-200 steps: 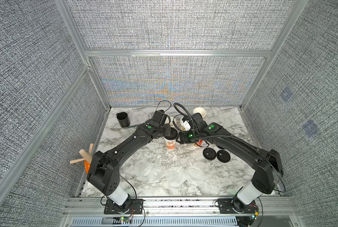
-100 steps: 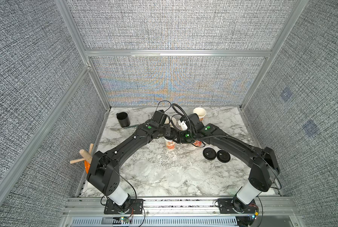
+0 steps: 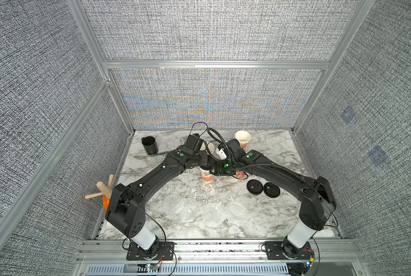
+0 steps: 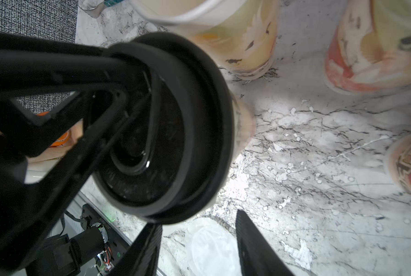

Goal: Put the leak-proof paper on the milk tea cups
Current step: Secure the cup lid on the cup.

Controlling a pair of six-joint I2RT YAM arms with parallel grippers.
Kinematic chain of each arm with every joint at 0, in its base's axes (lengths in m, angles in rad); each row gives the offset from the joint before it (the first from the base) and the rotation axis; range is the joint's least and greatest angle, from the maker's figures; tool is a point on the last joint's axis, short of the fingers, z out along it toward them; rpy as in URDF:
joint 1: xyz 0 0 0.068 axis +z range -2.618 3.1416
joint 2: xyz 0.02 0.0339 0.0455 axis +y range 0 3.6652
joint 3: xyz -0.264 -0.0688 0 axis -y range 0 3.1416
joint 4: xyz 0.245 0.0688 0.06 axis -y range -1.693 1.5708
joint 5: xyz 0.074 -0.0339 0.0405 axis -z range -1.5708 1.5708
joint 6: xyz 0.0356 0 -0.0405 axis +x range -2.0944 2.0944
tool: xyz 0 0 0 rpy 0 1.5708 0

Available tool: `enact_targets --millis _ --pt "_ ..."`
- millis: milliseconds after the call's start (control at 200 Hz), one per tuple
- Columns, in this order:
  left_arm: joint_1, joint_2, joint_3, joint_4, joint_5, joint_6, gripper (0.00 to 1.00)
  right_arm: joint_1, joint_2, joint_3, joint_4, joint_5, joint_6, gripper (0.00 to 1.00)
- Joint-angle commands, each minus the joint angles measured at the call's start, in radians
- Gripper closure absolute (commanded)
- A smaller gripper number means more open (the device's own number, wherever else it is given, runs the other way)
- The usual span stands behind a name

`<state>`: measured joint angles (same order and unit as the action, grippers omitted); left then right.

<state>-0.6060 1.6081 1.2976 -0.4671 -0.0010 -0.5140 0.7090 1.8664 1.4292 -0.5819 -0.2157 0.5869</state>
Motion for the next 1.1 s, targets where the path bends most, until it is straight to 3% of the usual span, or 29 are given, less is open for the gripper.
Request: enact_targets --millis 0,641,1096 --pt "0.0 0.012 -0.012 -0.194 0.001 0.018 0.54 0.0 -0.007 0.017 0.03 0.035 0.017 0.48" --pt "0.0 0.015 -0.013 -0.188 0.015 0.017 0.55 0.0 0.03 0.051 0.032 0.027 0.033 0.48" --pt "0.0 0.01 -0.024 -0.182 0.02 0.015 0.55 -0.003 0.039 -0.032 -0.049 0.127 0.07 0.52"
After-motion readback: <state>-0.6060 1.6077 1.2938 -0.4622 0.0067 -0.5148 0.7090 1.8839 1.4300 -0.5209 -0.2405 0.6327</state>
